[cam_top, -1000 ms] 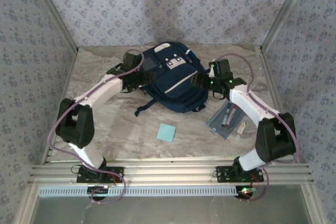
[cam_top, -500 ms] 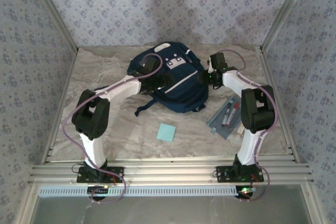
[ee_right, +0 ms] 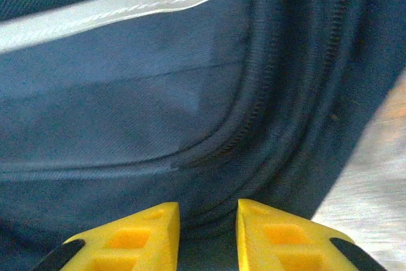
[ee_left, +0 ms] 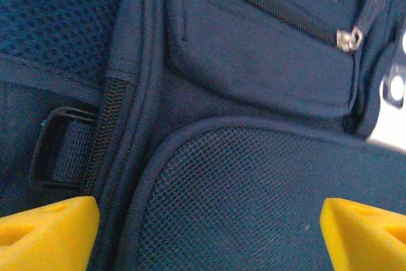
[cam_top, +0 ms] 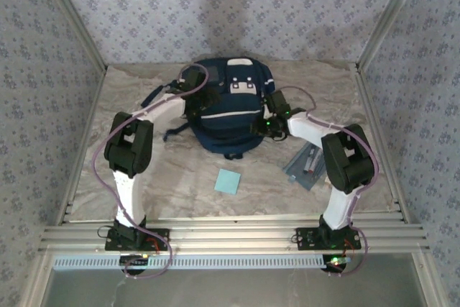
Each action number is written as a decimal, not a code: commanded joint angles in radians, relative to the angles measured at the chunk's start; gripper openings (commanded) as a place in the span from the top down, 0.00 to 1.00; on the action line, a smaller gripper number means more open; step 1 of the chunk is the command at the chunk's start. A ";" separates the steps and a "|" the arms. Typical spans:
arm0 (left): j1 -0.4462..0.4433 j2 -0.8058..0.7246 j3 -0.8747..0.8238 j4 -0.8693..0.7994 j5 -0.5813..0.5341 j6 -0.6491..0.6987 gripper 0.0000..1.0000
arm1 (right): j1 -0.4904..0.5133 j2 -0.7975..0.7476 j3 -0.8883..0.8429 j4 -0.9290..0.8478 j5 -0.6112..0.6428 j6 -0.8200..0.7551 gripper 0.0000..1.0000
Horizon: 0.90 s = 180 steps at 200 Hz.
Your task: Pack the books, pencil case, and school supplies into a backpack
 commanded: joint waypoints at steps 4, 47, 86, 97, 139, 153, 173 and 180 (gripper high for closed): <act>0.018 0.008 0.033 -0.065 0.040 0.074 0.10 | 0.100 0.014 0.073 0.099 -0.185 0.099 0.64; 0.033 -0.015 0.145 -0.248 0.007 0.250 0.10 | 0.087 -0.047 0.178 -0.002 -0.195 0.027 0.50; -0.038 -0.031 0.200 -0.352 -0.027 0.366 0.11 | -0.044 -0.138 0.168 -0.119 -0.110 -0.030 0.50; -0.074 -0.028 0.217 -0.370 -0.050 0.388 0.11 | -0.095 -0.159 0.145 -0.123 -0.097 -0.033 0.50; -0.206 0.034 0.319 -0.420 -0.059 0.403 0.14 | -0.240 -0.198 0.091 -0.148 -0.079 -0.060 0.49; -0.247 0.090 0.391 -0.454 -0.068 0.422 0.16 | -0.267 -0.205 0.077 -0.152 -0.074 -0.072 0.49; -0.293 0.216 0.577 -0.582 -0.085 0.455 0.26 | -0.295 -0.220 0.058 -0.143 -0.077 -0.077 0.49; -0.307 0.259 0.647 -0.620 -0.092 0.468 0.27 | -0.300 -0.225 0.024 -0.135 -0.081 -0.076 0.50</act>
